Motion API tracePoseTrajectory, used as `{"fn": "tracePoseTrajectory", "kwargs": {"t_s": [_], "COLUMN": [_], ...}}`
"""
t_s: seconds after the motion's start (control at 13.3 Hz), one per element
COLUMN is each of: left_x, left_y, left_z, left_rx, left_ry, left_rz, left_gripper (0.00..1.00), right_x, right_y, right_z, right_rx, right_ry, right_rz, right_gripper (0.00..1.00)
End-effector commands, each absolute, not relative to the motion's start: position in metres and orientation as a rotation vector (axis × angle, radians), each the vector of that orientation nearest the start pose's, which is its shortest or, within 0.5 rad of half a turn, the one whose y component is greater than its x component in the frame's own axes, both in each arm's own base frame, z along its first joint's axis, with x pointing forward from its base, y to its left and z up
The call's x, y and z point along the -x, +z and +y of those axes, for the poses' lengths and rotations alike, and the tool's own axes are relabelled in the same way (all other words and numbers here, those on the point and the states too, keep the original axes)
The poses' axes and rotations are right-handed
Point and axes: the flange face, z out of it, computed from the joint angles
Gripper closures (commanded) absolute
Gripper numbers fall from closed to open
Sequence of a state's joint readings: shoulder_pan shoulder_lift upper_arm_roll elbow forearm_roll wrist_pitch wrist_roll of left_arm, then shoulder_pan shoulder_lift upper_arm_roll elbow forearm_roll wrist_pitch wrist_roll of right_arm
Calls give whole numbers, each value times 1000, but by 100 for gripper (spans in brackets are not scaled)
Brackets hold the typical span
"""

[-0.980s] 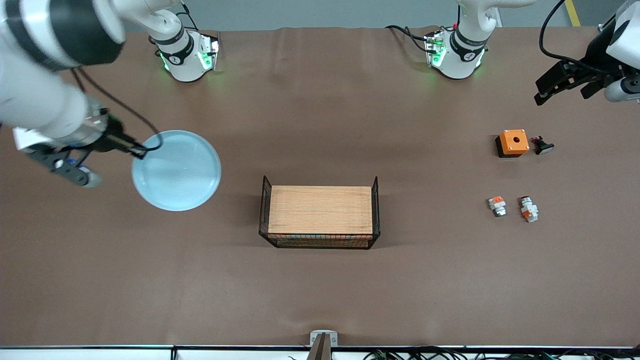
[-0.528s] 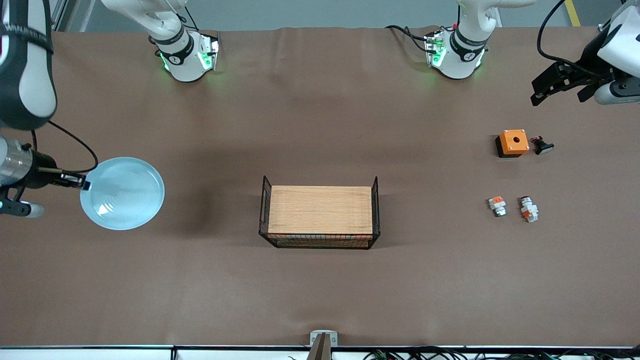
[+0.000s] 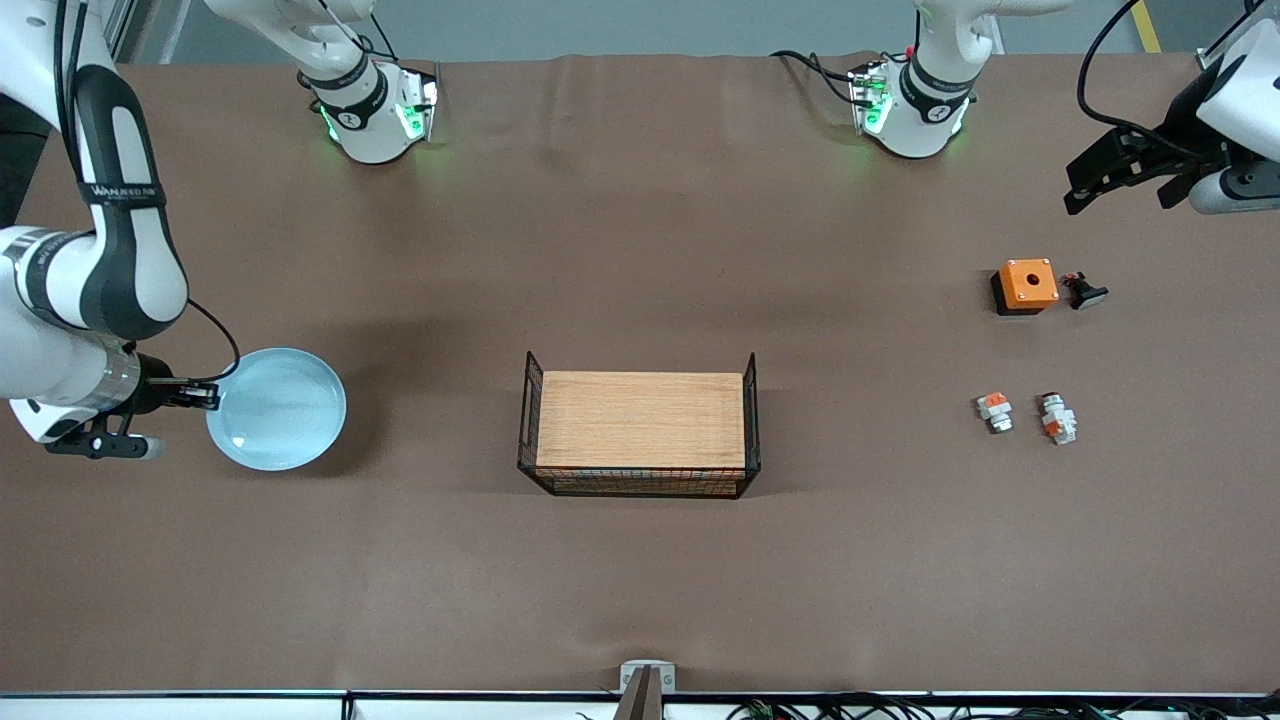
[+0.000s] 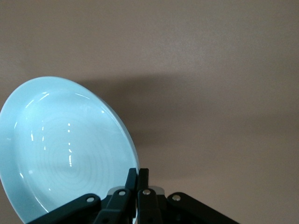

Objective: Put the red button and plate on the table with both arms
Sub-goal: 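Carry the blue plate away from the tray with the right gripper, then lower the blue plate flat onto the table with the right gripper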

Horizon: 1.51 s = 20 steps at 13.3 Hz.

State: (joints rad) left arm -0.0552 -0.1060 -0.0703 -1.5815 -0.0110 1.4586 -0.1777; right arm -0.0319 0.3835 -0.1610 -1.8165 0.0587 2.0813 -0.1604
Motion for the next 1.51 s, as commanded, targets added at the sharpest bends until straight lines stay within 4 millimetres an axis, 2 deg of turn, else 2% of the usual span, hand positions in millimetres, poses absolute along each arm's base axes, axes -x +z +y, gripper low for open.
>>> {"fn": "tracePoseTrajectory", "kwargs": {"t_s": [0.0,0.08,0.23,0.53,0.75,1.06,1.36,1.43], "left_x": [-508,-508,-508,-511,-511,-511,-509,-511], "left_y": [664,664,665,665,666,669,669,666], "left_z": [-63,-64,-60,-59,-45,-47,-45,-45], "left_rx": [3116,3101,3110,3117,3117,3139,3136,3136], "left_ry": [17,13,13,-14,-11,-31,-22,-13], "left_rz": [-53,-51,-68,-70,-110,-108,-116,-121], "left_gripper": [0,0,0,0,0,0,0,0], "right_x": [-618,-617,-616,-621,-623,-625,-625,-623], "right_y": [302,289,275,253,240,216,206,205], "right_z": [-123,-127,-131,-133,-132,-132,-136,-143], "right_rx": [3084,3080,3076,3087,3092,3077,3079,3078], "right_ry": [168,191,219,205,192,178,178,180], "right_rz": [58,20,14,9,8,23,27,44], "right_gripper": [98,98,98,98,98,98,91,89]}}
